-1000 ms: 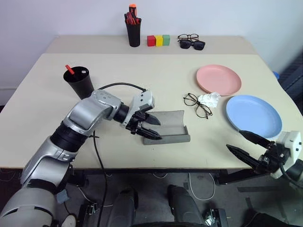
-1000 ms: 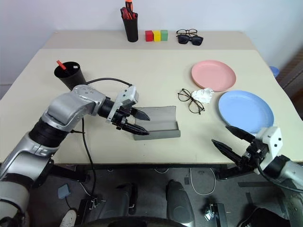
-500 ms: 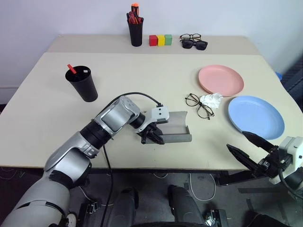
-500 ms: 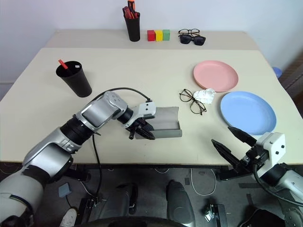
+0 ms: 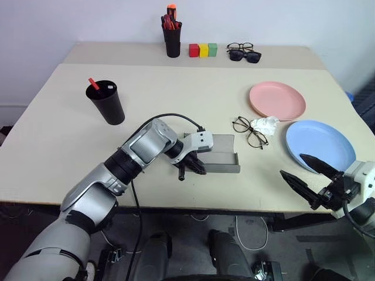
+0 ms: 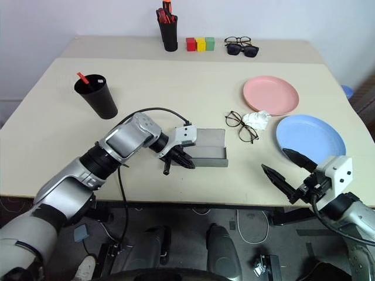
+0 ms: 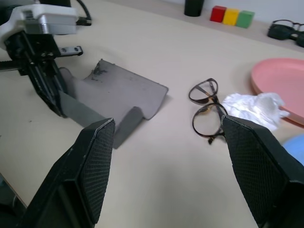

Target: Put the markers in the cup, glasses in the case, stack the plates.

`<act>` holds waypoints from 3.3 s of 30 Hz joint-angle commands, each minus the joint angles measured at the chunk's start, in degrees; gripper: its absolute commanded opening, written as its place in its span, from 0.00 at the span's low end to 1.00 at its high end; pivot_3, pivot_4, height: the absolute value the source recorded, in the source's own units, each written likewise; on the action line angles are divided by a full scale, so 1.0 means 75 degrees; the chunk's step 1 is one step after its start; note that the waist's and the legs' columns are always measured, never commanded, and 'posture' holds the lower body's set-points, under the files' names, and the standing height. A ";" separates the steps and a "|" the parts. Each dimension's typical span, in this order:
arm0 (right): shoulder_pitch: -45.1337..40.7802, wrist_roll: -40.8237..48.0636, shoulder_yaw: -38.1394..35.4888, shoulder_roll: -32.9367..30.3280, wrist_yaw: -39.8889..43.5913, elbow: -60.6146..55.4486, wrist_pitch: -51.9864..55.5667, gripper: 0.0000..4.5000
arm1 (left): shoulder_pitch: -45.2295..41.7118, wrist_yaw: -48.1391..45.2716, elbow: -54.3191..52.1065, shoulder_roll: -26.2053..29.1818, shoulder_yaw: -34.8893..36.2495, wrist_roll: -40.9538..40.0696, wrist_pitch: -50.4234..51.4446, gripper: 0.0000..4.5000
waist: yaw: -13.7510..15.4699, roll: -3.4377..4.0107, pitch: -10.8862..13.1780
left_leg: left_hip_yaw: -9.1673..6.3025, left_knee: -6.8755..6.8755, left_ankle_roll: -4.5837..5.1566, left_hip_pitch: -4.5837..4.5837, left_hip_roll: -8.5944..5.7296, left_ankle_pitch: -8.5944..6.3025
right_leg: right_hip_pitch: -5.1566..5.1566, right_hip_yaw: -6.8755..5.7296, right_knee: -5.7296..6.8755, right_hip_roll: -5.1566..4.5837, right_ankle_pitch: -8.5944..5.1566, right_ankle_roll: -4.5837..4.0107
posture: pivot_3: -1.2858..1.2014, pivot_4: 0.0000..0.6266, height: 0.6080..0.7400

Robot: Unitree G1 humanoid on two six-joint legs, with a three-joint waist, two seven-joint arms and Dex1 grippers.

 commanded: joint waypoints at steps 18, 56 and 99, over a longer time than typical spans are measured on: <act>-0.0245 -0.0031 0.0094 -0.0152 -0.0041 -0.0011 0.0133 0.81 | -0.0064 -0.0149 -0.0647 0.0172 0.0298 0.0173 0.0155 0.62 | -0.0023 0.0000 0.0000 | 0.0000 -0.0001 0.0000 0.0000 0.0000 0.0000 | -0.0003 0.0000 0.0005 0.0002 0.0000 0.0000 | 0.52 0.24 1.00; -0.9676 -0.3397 0.4376 -0.0447 0.3442 1.0895 -0.0551 0.81 | 0.4735 -0.0641 -0.4577 0.3281 0.5546 -0.3768 -0.1510 0.62 | -0.0269 0.0009 0.0009 | 0.0007 -0.0013 0.0001 0.0010 0.0004 0.0002 | -0.0008 0.0002 0.0027 0.0006 0.0007 0.0002 | 0.52 0.24 1.00; -1.0948 -0.4751 0.4286 0.0553 0.2873 1.3094 -0.1675 0.01 | 0.6132 0.1194 -0.5975 0.3448 0.6052 -0.4520 -0.1361 0.64 | -0.0463 0.0012 0.0009 | 0.0008 -0.0013 -0.0002 0.0052 0.0003 0.0003 | 0.0029 0.0005 0.0033 0.0008 0.0007 0.0000 | 0.52 0.24 1.00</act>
